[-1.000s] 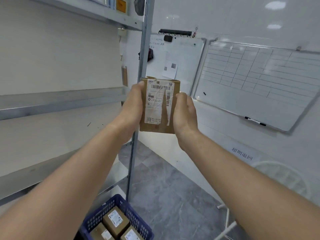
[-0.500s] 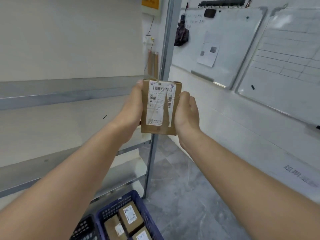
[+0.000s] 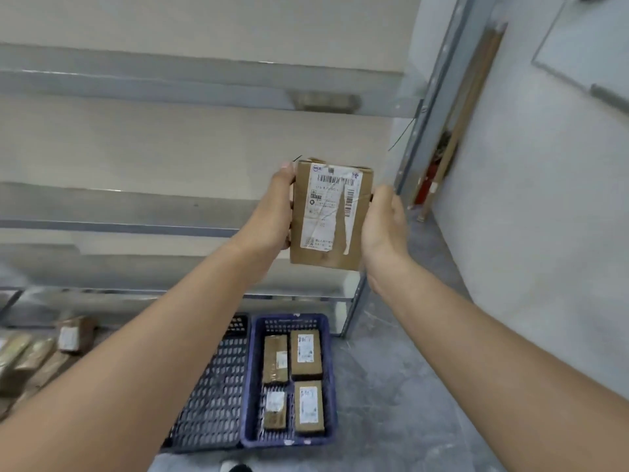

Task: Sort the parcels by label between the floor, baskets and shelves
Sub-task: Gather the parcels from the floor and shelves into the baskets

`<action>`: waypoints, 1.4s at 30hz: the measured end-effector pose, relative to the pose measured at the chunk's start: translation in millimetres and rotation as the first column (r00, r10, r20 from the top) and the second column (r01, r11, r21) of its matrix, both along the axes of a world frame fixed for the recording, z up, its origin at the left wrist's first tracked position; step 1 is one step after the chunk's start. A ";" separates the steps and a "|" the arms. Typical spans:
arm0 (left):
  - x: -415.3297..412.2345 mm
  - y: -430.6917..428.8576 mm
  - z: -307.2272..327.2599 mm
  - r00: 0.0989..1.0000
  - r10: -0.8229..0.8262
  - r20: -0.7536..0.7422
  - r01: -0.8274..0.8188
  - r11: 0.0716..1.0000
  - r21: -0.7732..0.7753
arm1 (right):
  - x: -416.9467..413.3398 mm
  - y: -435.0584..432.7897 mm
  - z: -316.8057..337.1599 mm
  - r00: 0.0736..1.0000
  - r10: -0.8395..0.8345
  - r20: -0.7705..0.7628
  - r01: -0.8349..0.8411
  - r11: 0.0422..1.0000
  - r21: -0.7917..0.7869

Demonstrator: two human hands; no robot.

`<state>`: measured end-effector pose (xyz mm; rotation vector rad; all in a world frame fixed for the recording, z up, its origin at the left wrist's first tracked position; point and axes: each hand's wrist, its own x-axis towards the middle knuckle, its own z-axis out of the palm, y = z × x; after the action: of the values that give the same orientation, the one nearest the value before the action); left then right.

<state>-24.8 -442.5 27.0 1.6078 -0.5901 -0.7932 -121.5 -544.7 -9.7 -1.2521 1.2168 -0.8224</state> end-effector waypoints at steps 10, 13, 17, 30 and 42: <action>59.5 -10.9 -105.9 0.975 0.049 -0.217 -0.018 0.989 0.144 | 54.7 -12.9 -109.2 0.993 0.049 -0.112 -0.034 0.991 0.130; 76.6 -16.7 -140.4 0.970 0.052 -0.238 -0.008 0.983 0.185 | 67.9 -16.0 -145.4 0.988 0.040 -0.152 -0.012 0.984 0.177; 92.7 -25.5 -179.1 0.956 0.031 -0.293 0.042 0.969 0.242 | 79.2 -18.6 -192.7 0.980 0.066 -0.190 -0.017 0.968 0.250; 61.6 -78.2 -359.3 0.871 0.364 -0.329 -0.199 0.875 0.441 | 67.1 -76.1 -393.6 0.949 0.246 -0.195 -0.140 0.887 0.440; 60.8 -98.0 -614.6 0.783 0.509 -0.357 -0.240 0.777 0.582 | 50.6 -96.9 -615.1 0.853 0.453 -0.261 -0.246 0.788 0.564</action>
<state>36.0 -540.5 -587.6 1.8116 0.3707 -1.0482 -70.9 -641.7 -624.8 -1.1637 1.3329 0.0567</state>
